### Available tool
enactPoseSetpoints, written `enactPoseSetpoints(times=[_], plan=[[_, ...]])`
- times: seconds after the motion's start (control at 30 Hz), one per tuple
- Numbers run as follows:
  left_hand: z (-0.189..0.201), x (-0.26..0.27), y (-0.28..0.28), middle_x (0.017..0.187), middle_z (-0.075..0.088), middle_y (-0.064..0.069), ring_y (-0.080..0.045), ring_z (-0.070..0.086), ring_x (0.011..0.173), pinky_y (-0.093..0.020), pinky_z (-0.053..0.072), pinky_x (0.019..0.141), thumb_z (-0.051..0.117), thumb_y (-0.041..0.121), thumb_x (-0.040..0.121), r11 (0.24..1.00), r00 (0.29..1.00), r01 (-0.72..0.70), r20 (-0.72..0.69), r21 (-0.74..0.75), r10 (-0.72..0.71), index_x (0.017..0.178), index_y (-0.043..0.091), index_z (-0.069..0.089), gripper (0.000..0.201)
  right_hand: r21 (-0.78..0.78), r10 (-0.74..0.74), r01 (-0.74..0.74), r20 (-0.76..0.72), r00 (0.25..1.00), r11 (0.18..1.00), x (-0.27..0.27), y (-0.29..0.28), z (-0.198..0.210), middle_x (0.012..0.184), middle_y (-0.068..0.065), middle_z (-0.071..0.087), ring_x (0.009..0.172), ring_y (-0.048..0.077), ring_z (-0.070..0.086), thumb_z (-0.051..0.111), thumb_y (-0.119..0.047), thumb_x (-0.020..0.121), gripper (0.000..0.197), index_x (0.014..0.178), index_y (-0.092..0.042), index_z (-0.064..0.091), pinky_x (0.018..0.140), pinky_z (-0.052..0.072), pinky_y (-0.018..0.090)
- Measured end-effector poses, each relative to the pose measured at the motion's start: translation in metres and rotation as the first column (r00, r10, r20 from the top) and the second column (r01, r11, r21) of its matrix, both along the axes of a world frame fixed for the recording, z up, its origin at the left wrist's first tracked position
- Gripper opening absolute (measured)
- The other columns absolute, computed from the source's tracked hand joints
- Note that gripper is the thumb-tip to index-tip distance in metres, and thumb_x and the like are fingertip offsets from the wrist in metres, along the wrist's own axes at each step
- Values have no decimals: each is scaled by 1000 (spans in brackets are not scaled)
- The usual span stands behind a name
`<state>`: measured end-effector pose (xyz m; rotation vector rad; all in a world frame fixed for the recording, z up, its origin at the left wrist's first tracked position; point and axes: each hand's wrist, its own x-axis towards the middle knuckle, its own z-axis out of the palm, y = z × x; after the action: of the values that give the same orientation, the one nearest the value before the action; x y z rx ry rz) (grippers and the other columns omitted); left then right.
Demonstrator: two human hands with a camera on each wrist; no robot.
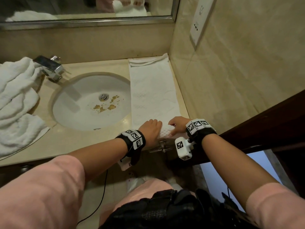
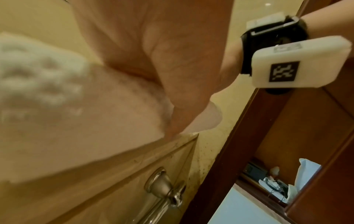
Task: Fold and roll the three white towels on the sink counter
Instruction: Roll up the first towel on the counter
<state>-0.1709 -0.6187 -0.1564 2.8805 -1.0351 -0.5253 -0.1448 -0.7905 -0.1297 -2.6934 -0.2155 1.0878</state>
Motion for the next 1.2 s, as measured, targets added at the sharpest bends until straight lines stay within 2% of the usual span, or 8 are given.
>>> enactPoseSetpoints(times=[0.2,0.33,0.43,0.53,0.63,0.73,0.93,1.2], plan=[[5,18,-4,108,59,-13,-30,58,95,-36,43,72,65,43,84,998,983,-61,-172,-16,58,120,8,39,56,-36,-37,42,141,989,998,-17,12,-13,128,9,52,116,26,50,73,-29,79,59,129,-10,47,93,41,34],[14,29,-5,113,59,-16,-30,57,96,-32,41,74,68,35,85,997,941,-81,-332,-14,71,126,3,35,61,-117,27,13,333,943,993,-42,16,-30,132,7,42,119,26,43,81,-33,68,88,138,-12,33,99,36,35],[17,31,-4,111,59,-18,-27,55,84,-31,41,71,68,26,86,996,931,-78,-362,-50,55,130,1,28,64,-167,27,44,404,914,985,-42,21,-36,128,8,46,115,26,45,73,-21,78,65,131,-11,37,94,34,35],[13,24,-2,122,46,-17,-33,57,93,-36,42,71,66,25,86,998,981,-44,-189,-43,35,126,1,35,56,-164,5,55,344,939,985,-30,26,-33,122,9,51,112,27,48,67,-17,83,50,124,-9,39,92,35,37],[7,18,-1,130,38,-15,-32,50,103,-38,45,78,65,29,86,999,999,11,40,43,-13,127,3,40,54,-174,17,30,262,965,984,-19,27,-27,121,9,53,114,29,49,69,-18,82,51,122,-8,39,95,36,41],[5,12,-1,124,43,-14,-30,48,107,-35,43,79,66,21,85,995,996,-26,82,92,18,125,6,42,49,-209,61,-18,201,978,978,-11,27,-24,124,11,52,116,30,49,74,-24,80,57,123,-7,40,96,39,42],[7,22,-1,114,55,-16,-31,56,104,-35,43,81,59,9,89,997,990,-72,-120,16,73,115,2,48,29,-239,102,-43,240,965,970,-10,27,-25,126,10,45,117,28,45,74,-26,78,60,126,-8,42,96,39,37],[19,49,-1,117,57,-13,-28,55,104,-33,44,82,70,20,84,985,914,-173,-375,-13,156,124,7,43,50,-240,149,-30,495,856,970,-23,19,-33,120,9,46,109,25,43,68,-9,77,44,117,-9,50,86,35,33]])
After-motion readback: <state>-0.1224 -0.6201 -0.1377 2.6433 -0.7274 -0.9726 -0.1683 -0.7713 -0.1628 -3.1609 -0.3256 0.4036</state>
